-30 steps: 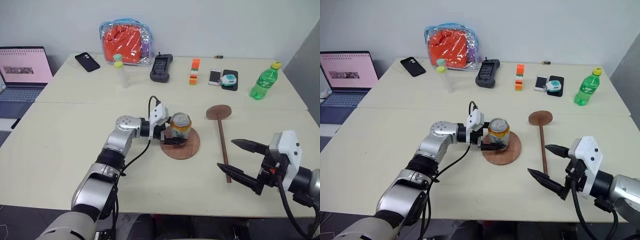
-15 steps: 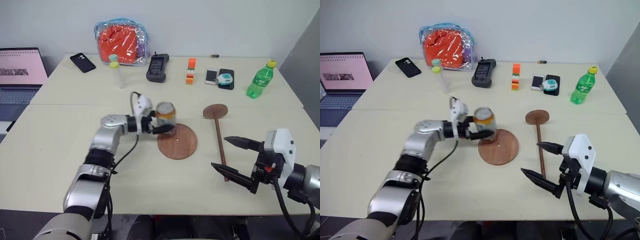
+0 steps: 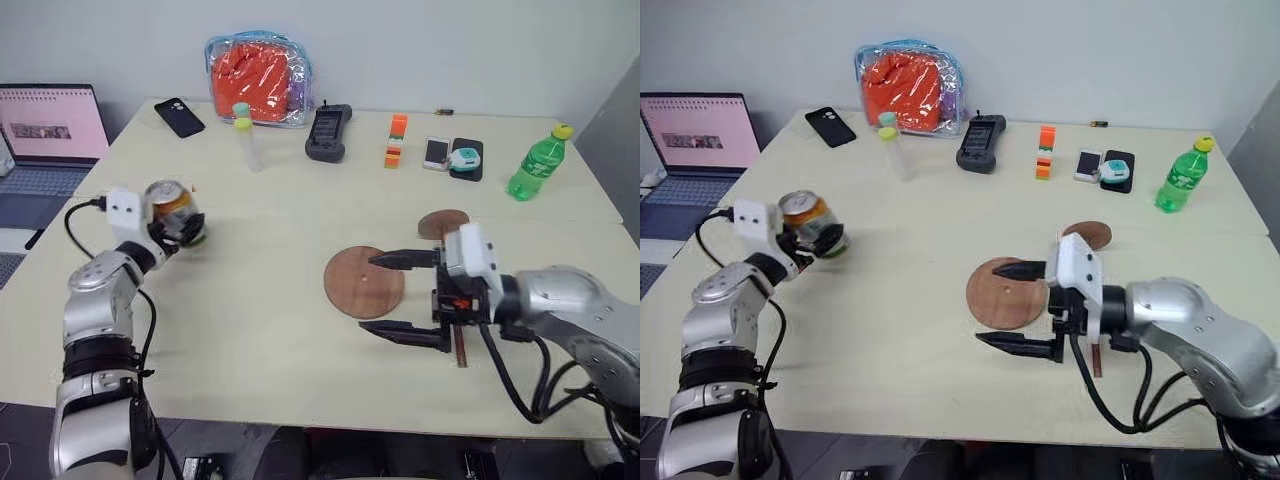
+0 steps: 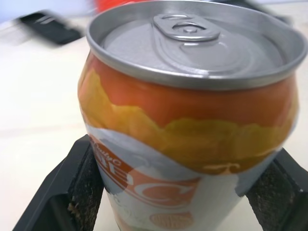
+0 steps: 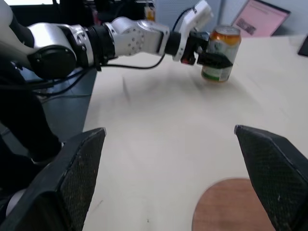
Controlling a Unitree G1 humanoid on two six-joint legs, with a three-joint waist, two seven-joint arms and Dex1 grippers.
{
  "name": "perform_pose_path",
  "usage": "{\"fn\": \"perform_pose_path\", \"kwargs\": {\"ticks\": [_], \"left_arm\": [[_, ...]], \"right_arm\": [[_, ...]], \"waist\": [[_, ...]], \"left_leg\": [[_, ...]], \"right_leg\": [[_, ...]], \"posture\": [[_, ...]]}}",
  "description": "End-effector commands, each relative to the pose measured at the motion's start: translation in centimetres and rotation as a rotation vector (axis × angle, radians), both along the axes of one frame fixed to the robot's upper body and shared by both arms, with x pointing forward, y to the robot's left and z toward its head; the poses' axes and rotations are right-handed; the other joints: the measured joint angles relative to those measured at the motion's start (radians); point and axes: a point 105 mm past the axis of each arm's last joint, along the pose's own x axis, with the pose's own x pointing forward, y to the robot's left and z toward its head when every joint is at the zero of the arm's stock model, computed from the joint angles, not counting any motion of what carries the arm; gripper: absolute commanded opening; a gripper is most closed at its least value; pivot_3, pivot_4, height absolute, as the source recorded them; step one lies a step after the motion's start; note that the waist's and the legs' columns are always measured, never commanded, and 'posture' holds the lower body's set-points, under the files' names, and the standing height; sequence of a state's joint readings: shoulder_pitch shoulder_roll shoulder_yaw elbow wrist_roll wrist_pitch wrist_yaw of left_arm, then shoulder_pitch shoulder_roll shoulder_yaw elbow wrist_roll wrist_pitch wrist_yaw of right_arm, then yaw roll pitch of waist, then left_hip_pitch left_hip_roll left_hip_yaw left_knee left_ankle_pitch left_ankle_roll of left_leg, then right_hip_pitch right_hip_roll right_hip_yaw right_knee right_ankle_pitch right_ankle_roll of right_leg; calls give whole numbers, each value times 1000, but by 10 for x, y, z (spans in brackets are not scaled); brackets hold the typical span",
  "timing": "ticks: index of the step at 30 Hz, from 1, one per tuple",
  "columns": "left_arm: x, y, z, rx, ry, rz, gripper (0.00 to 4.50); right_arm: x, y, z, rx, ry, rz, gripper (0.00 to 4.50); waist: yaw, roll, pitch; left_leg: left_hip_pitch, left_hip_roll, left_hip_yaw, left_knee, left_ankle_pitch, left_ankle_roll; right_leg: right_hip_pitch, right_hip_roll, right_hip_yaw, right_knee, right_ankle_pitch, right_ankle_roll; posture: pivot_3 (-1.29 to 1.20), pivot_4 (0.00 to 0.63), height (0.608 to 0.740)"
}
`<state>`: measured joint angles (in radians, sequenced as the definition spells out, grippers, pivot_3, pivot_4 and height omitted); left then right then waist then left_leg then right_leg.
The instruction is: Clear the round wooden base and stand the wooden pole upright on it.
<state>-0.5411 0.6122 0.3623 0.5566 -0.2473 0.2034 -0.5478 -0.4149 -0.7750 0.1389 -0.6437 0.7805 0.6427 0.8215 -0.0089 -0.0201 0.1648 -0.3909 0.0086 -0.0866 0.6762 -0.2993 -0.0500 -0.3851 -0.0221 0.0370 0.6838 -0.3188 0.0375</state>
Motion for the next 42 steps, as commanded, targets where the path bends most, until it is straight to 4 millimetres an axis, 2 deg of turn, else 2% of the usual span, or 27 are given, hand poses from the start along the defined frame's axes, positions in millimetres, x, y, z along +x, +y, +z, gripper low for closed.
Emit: {"fn": "perform_pose_path", "kwargs": {"ticks": [1,8,10,12,17,22,27,32,34,36,38,42], "left_arm": [[-2,18,33,9,-126,72,3555],[1,21,22,-26,-94,90,3555],[2,21,19,-37,-80,99,4262],[2,20,18,-34,-81,92,4450],[2,15,15,-16,-78,69,4450],[-8,15,8,18,-73,74,4450],[-34,25,-21,3,11,115,4450],[-66,34,-35,56,85,135,4450],[-79,32,-37,96,108,113,4450],[-95,12,-34,161,127,-12,4450],[-109,-28,-25,249,141,-229,4450],[-128,-81,-15,299,157,-501,4450]], "right_arm": [[1,6,4,-5,-48,60,4500],[7,11,4,-16,-69,70,4500],[8,10,5,-18,-70,64,4500],[9,10,6,-22,-71,59,4500],[9,8,8,-29,-75,50,4500],[8,8,9,-29,-71,47,4500],[8,6,5,-41,-69,25,4500],[9,-3,1,-43,-70,-31,4500],[10,-9,-1,-42,-69,-59,4500],[13,-20,-2,-44,-68,-122,4500],[22,-37,-1,-34,-66,-255,4500],[27,-60,0,-23,-56,-394,4500]], "waist": [[4,0,0],[3,0,0],[1,0,0],[1,0,0],[-2,0,0],[-5,0,0],[-12,0,0],[-17,0,0],[-18,-1,0],[-16,0,0],[-16,-2,-1],[6,0,-1]], "left_leg": [[-3,0,0,1,0,0],[-5,-1,0,3,0,0],[-4,-1,1,3,0,0],[-4,0,0,3,0,0],[-4,0,2,3,0,0],[-3,0,2,3,0,0],[-3,0,2,3,0,0],[-3,1,0,2,-1,3],[-3,2,-1,2,-2,3],[-2,1,0,2,-2,4],[-3,2,-1,2,-2,3],[-1,0,0,2,-2,3]], "right_leg": [[-2,0,0,1,0,0],[-5,0,-2,5,0,0],[-5,0,-2,6,0,0],[-5,0,-2,6,0,0],[-5,0,-2,7,0,0],[-5,0,-1,7,0,0],[-5,0,0,8,0,0],[-5,0,1,8,0,0],[-5,0,1,8,0,0],[-5,-1,2,8,0,0],[-5,-1,1,8,0,0],[-3,-2,2,7,0,0]], "posture": [[0,150,740],[0,150,740],[0,150,740],[0,150,740],[0,150,740],[0,150,740],[0,150,740],[0,150,740],[0,150,740],[0,150,740],[0,150,740],[0,150,740]]}}
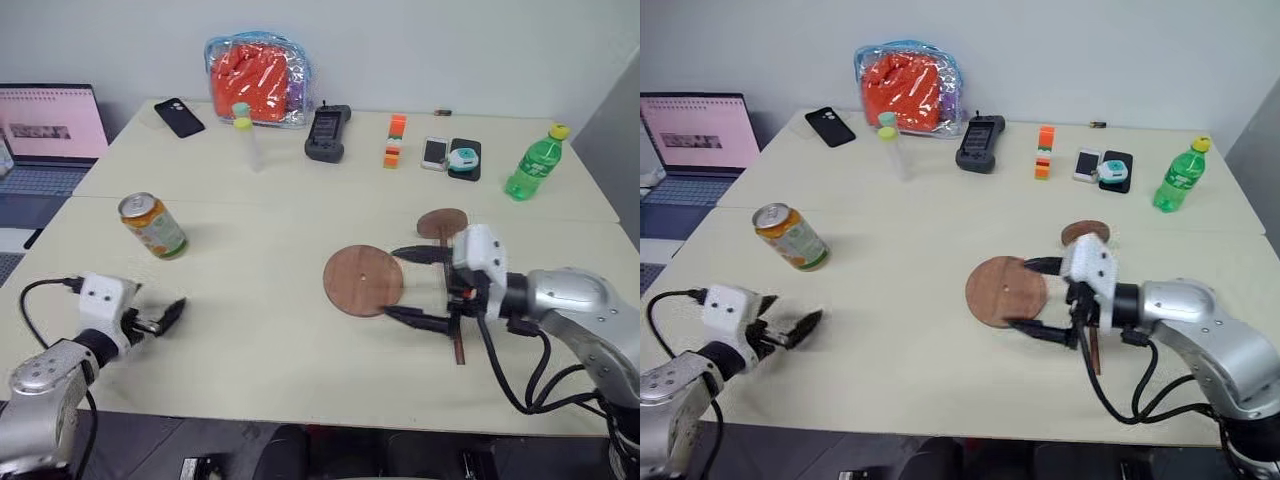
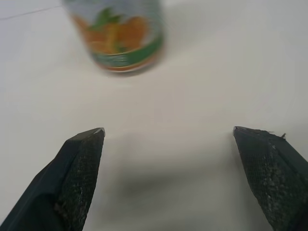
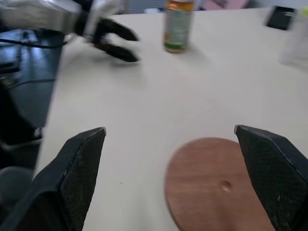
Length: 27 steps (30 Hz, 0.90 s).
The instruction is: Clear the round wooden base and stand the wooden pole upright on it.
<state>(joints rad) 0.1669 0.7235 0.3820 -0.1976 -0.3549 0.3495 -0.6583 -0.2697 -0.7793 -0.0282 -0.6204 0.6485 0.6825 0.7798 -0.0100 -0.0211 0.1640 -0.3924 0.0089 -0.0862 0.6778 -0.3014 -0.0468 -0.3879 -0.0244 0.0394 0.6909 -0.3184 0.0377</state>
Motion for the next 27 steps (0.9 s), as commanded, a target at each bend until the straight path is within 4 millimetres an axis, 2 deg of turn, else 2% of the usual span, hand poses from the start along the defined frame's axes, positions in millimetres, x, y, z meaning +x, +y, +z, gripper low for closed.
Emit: {"fn": "perform_pose_path", "kwargs": {"ticks": [1,4,7,11,15,18,22,27], "left_arm": [[-9,-70,29,36,-4,-379,4450],[-7,-117,52,21,38,-692,4450],[-11,-136,59,62,84,-877,4450],[-6,-154,72,99,68,-1037,4450],[4,-175,82,118,8,-1122,4450],[11,-184,83,135,-35,-1146,4450],[10,-200,81,120,-83,-1177,4450],[7,-208,77,117,-120,-1186,4450]], "right_arm": [[5,-21,14,17,-47,-159,4500],[21,-40,1,-56,25,-370,4500],[29,-45,-6,-78,112,-466,4500],[52,-64,-12,-188,162,-695,4500],[61,-68,-16,-179,331,-721,4500],[70,-61,-25,-146,509,-705,4500],[86,-57,-29,-141,646,-690,4500],[105,-61,-36,-179,779,-742,4500]], "waist": [[11,1,0],[14,3,1],[3,4,0],[-29,6,2],[-25,6,2],[-26,6,2],[-24,7,2],[-24,7,2]], "left_leg": [[1,0,1,0,0,0],[4,-1,2,0,0,0],[6,-1,4,0,0,0],[9,0,10,-3,0,1],[8,0,9,-3,0,1],[8,0,10,-3,0,1],[7,1,9,-3,0,1],[6,1,9,-2,0,2]], "right_leg": [[1,0,1,1,0,0],[3,2,0,2,0,0],[3,6,0,4,0,0],[1,7,4,4,-1,-1],[0,10,3,4,-1,-2],[0,10,4,4,-1,-2],[0,10,4,4,-1,-2],[-1,9,4,5,-1,-2]], "posture": [[0,150,740],[0,150,740],[0,150,740],[0,150,740],[0,150,740],[0,150,740],[0,150,740],[0,150,740]]}}
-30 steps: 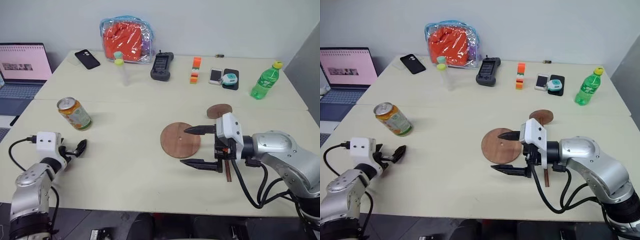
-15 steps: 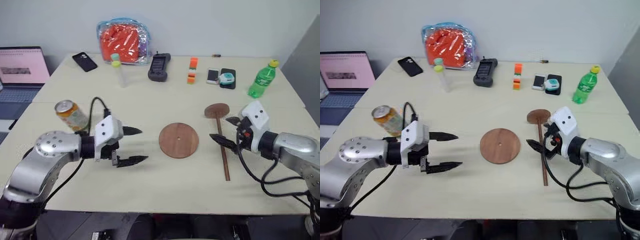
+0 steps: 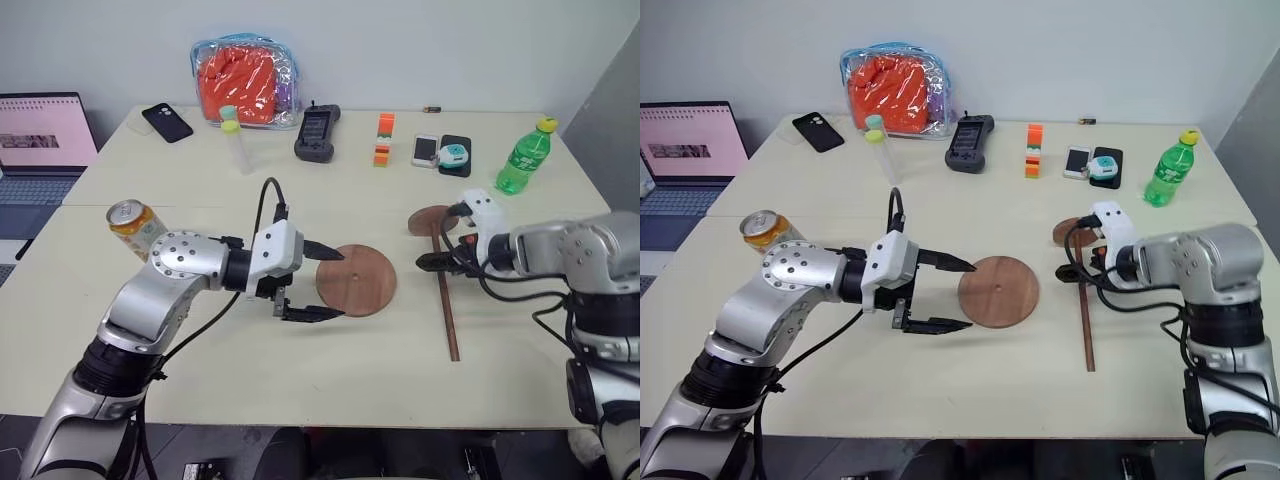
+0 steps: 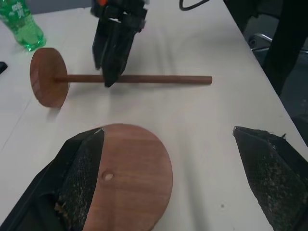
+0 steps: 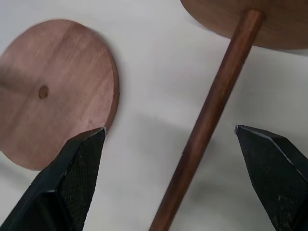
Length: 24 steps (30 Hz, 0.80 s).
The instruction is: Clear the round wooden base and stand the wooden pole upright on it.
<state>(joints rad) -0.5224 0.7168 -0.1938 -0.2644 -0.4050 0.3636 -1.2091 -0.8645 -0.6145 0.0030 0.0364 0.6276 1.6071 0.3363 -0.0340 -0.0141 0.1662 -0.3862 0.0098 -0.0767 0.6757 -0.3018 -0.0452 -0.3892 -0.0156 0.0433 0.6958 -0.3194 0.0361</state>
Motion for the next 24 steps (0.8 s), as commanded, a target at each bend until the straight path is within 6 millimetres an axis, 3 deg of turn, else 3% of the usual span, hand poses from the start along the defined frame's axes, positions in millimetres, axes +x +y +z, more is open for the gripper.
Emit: {"fn": "perform_pose_path", "kwargs": {"ticks": [1,6,9,24], "left_arm": [[-4,-5,3,-5,-64,-10,4450],[-10,-4,-7,15,-80,-5,4450],[-11,-5,-9,13,-84,-6,4500],[-4,-9,-7,-17,-88,-4,4500]], "right_arm": [[10,-8,-4,-16,78,-44,4500],[25,-8,-6,-24,139,-45,4500],[30,-5,-7,-27,155,-38,3983],[33,-3,-2,-12,164,-33,265]], "waist": [[0,0,0],[-1,1,0],[-1,1,0],[1,1,1]], "left_leg": [[0,0,0,0,0,0],[0,0,1,0,0,0],[0,0,0,0,0,0],[-1,-1,0,0,0,0]], "right_leg": [[0,0,0,0,0,0],[0,-1,1,0,0,0],[-1,-1,0,0,0,0],[-1,-1,0,0,0,0]], "posture": [[0,150,740],[0,150,740],[0,150,740],[0,150,740]]}}
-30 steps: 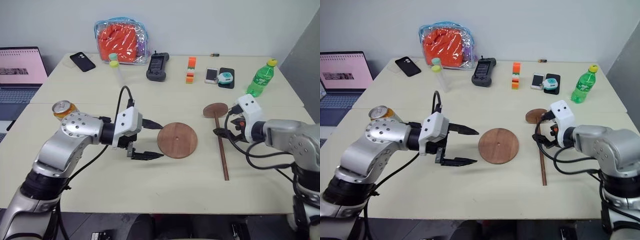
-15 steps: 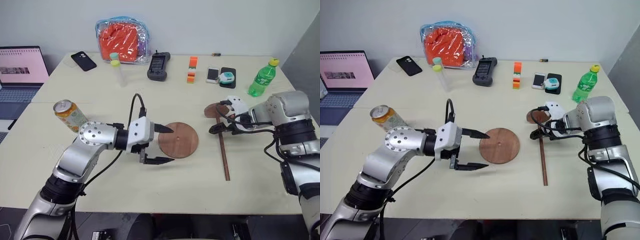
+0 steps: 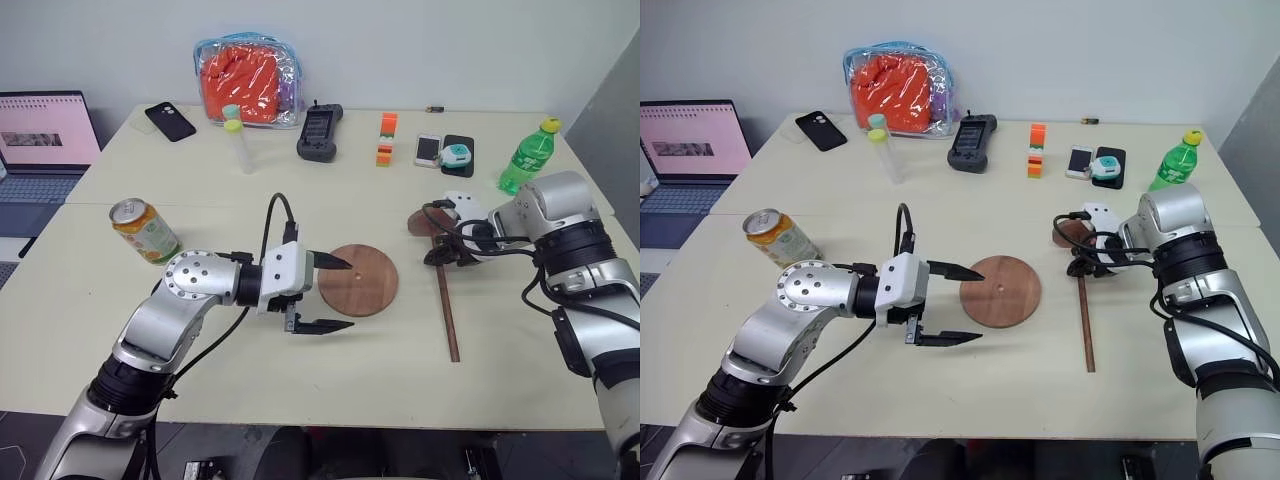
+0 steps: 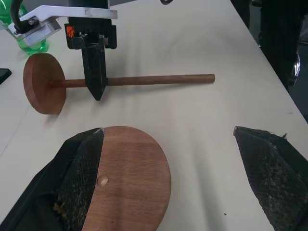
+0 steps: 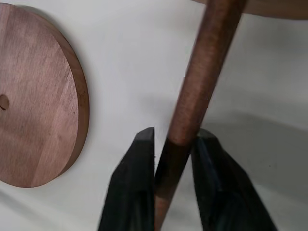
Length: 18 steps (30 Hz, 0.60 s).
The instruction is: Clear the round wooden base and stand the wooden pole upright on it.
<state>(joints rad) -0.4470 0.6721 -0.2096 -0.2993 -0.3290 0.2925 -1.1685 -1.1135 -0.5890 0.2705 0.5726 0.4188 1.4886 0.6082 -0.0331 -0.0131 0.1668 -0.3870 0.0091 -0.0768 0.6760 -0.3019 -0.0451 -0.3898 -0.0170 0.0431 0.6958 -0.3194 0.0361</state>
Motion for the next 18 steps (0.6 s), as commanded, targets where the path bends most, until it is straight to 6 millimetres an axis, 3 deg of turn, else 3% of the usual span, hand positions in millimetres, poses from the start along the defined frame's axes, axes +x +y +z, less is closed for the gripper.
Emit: {"fn": "perform_pose_path", "kwargs": {"ticks": [1,9,11,13,15,18], "left_arm": [[3,-1,8,-8,-40,-12,4500],[19,11,9,6,-36,24,4500],[26,26,15,-10,-12,79,4500],[28,40,17,-10,21,132,4500],[24,48,14,19,47,154,4500],[18,61,10,55,89,175,4500]], "right_arm": [[6,-1,21,25,-66,-13,228],[3,7,56,118,-165,-43,228],[-3,30,99,176,-396,73,228],[-25,57,148,362,-663,199,228],[-48,68,162,416,-879,275,228],[-66,86,163,483,-1059,289,228]], "waist": [[0,0,0],[0,0,0],[0,1,0],[-9,1,0],[-16,1,0],[-21,0,-2]], "left_leg": [[0,0,0,0,0,0],[-3,0,-1,0,0,0],[-4,0,-1,0,0,0],[-14,0,1,3,0,0],[-15,2,0,3,1,0],[-14,3,-5,0,0,0]], "right_leg": [[0,0,0,0,0,0],[-2,0,-1,0,0,0],[-4,0,-1,1,0,0],[-16,0,1,7,0,0],[-18,-1,0,8,0,0],[-16,0,-4,8,0,0]], "posture": [[0,150,740],[0,150,740],[0,150,740],[0,150,740],[0,150,740],[0,150,740]]}}
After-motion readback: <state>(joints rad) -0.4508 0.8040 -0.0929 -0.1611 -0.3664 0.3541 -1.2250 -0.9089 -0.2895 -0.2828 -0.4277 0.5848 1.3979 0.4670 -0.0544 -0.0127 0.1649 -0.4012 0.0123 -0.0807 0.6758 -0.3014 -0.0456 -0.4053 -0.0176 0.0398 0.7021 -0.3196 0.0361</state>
